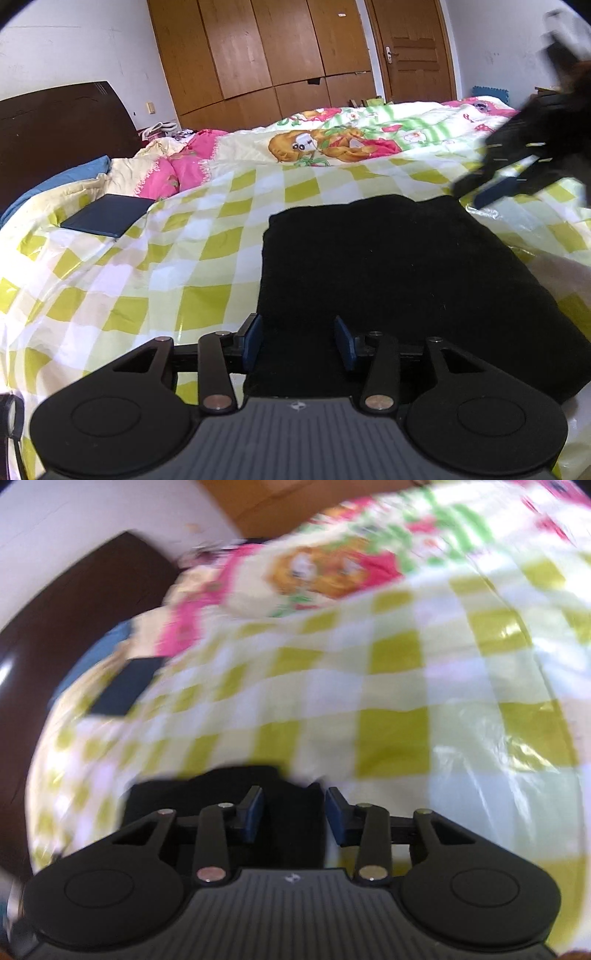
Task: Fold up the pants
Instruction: 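Press the folded trousers bundle flat with the right gripper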
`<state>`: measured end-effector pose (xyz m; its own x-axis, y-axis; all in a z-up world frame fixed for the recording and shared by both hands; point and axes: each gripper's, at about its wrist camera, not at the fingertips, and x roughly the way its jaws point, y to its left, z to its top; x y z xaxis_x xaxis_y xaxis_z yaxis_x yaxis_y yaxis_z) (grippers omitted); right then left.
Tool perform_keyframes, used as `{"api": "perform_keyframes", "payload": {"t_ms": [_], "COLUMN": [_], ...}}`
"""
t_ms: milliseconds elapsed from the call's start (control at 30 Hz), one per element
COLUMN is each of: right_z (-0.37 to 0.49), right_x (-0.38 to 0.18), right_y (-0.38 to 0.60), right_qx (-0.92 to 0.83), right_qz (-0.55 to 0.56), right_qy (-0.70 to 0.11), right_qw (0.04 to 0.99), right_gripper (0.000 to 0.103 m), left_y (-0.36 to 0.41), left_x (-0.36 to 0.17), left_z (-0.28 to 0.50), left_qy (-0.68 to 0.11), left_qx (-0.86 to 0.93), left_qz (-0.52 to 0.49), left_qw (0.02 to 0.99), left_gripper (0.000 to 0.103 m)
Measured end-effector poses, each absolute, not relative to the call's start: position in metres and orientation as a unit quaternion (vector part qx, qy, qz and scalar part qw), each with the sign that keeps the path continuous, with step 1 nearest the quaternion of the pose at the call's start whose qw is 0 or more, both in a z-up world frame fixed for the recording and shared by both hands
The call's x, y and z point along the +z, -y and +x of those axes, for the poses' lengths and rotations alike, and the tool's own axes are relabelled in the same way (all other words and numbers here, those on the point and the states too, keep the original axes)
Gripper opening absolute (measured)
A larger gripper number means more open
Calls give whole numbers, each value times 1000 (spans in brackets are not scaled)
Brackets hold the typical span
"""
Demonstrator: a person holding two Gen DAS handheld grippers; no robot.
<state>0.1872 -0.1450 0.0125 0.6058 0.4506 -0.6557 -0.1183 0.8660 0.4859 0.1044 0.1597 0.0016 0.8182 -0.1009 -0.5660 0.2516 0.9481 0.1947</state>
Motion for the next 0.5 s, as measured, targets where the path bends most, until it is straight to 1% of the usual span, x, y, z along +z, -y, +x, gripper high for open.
{"api": "perform_keyframes", "payload": {"t_ms": [133,167,233,300,400,433,467,500], "right_z": [114,102,85,81,79,79,79,80], "right_x": [21,18,2,-14,2,9,13,15], "right_y": [115,105,84,73,84,92,101,111], "right_qx": [232,241,244,235,229,228,222,214], "right_qz": [169,151,95,53,100,119,135,151], "right_qy": [-434,-444,-463,-474,-466,-456,-445,-437], "right_qw": [854,850,847,847,849,852,857,860], "right_gripper": [40,40,44,43,44,45,53,64], "left_y": [-157,-157,-156,-154,-152,-154,-157,-160], "left_x": [0,-1,-1,-2,6,11,18,24], "left_z": [100,100,99,97,92,89,87,86], "left_qy": [-284,-286,-291,-292,-290,-288,-286,-281], "left_qx": [-90,-88,-84,-84,-77,-76,-74,-73], "left_qz": [153,154,154,165,189,188,180,170], "left_qw": [942,942,940,938,935,936,938,942], "left_gripper": [57,57,57,59,59,59,59,59]}}
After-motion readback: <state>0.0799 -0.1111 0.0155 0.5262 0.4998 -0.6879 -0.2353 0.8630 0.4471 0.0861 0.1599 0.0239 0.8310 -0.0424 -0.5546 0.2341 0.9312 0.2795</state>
